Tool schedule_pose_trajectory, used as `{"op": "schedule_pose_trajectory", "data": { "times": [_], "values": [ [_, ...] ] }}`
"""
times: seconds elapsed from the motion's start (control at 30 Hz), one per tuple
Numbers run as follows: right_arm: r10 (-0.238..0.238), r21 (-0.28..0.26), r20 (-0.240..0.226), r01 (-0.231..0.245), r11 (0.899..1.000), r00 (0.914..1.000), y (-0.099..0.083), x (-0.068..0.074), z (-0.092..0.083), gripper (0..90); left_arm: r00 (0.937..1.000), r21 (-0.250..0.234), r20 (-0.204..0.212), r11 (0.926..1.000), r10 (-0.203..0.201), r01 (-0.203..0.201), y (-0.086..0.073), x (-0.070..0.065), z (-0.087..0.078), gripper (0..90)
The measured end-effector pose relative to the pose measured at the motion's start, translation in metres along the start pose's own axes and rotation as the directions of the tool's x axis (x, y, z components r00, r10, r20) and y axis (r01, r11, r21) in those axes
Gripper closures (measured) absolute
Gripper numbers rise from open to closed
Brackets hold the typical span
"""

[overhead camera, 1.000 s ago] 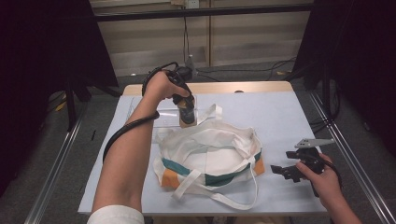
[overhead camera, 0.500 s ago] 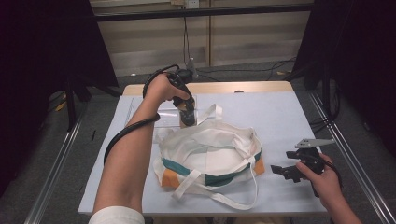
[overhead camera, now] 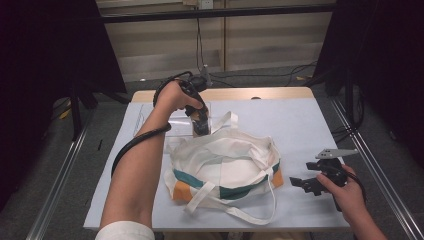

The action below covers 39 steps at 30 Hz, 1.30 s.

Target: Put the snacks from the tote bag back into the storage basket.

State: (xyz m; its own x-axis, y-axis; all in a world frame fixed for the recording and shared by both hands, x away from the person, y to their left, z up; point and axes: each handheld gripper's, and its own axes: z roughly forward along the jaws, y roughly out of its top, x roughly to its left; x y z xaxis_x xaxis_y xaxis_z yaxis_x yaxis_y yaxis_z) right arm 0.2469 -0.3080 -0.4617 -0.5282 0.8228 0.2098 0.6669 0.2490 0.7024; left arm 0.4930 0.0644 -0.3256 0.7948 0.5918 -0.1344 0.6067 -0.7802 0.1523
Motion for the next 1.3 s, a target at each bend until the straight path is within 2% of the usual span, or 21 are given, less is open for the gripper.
{"op": "schedule_pose_trajectory", "data": {
  "times": [0.1,0.3,0.5,0.73,1.0,1.03,1.3],
  "values": [
    [0.0,-0.001,0.0,0.0,1.0,1.0,0.0,0.0,0.0,5.3,0.9997,0.016,-0.007,0.9996,0.021,-0.021,0.0,0.001,0.001,30.1],
    [0.001,-0.001,0.0,-0.001,1.0,1.0,0.0,0.0,0.0,5.3,0.9995,0.015,-0.006,0.9994,0.03,-0.03,0.0,0.001,0.003,30.2],
    [0.0,0.0,0.001,0.0,1.0,1.0,0.0,0.0,0.0,5.3,0.9999,0.006,-0.001,0.9999,0.013,-0.013,-0.002,0.001,0.005,30.1],
    [-0.002,0.0,0.001,0.002,1.0,1.0,0.0,0.0,0.0,5.3,0.9996,0.021,-0.001,0.9993,0.03,-0.03,-0.002,0.002,0.008,30.1],
    [-0.001,0.0,0.0,0.001,1.0,1.0,0.0,0.0,0.0,5.3,0.9998,0.026,-0.001,0.9995,0.021,-0.021,-0.002,0.002,0.009,30.1],
    [0.0,0.002,0.001,0.0,1.0,1.0,0.0,0.0,0.0,5.3,0.9994,0.03,0.003,0.999,0.034,-0.034,-0.002,0.003,0.01,30.1],
    [-0.002,0.001,0.001,0.002,1.0,1.0,0.0,0.001,0.0,5.3,0.9998,0.029,0.0,0.9993,0.022,-0.022,-0.003,0.003,0.012,30.1]
  ]
}}
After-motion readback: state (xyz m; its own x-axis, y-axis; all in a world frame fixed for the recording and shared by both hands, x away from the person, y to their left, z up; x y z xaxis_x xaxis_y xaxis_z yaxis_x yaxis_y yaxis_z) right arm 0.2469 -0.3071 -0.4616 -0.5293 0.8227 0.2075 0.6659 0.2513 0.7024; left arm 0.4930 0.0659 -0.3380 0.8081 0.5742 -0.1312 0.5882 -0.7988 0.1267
